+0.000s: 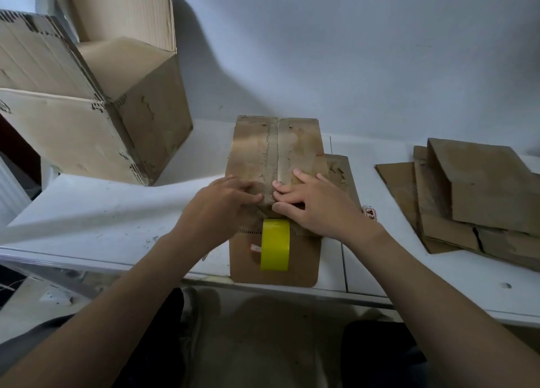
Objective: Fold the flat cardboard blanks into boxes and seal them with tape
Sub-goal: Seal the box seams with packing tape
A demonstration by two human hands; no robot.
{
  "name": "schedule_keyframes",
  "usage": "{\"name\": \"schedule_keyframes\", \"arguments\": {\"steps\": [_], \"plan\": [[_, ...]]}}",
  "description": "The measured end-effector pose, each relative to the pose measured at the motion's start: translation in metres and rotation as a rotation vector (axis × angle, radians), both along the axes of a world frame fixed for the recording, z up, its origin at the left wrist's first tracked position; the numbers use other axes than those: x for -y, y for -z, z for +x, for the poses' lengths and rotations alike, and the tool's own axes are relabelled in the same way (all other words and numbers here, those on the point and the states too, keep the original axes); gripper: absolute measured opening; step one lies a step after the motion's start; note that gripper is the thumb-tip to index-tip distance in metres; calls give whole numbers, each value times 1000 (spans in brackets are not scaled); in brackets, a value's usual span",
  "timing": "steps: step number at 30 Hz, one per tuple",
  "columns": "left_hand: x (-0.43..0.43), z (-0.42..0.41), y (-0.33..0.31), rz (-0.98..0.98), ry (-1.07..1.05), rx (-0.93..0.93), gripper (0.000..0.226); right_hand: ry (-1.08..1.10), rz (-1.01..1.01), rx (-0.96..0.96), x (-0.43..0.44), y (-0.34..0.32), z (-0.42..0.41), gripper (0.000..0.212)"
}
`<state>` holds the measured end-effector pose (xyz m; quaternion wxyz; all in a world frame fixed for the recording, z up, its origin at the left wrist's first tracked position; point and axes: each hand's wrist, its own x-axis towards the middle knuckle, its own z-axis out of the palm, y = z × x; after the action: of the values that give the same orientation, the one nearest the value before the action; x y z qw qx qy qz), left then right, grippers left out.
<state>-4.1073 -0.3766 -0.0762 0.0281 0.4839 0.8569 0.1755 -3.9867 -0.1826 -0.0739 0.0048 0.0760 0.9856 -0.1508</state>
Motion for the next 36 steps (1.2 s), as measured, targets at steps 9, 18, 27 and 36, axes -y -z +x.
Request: {"name": "schedule_keyframes", "arguments": {"steps": [9,18,27,36], "plan": [[-16,84,23,303,-535,939,35,83,-54,-173,-2,16,-9,43],[-31,83,18,481,-525,1231,28,91,-95,-235,-5,21,-6,41],[-15,81,17,260,-483,1492,29,100,-102,-269,-8,25,-12,37],[-15,73,22,207,-477,1388,23,96,-101,-330,-7,32,-9,47]]}}
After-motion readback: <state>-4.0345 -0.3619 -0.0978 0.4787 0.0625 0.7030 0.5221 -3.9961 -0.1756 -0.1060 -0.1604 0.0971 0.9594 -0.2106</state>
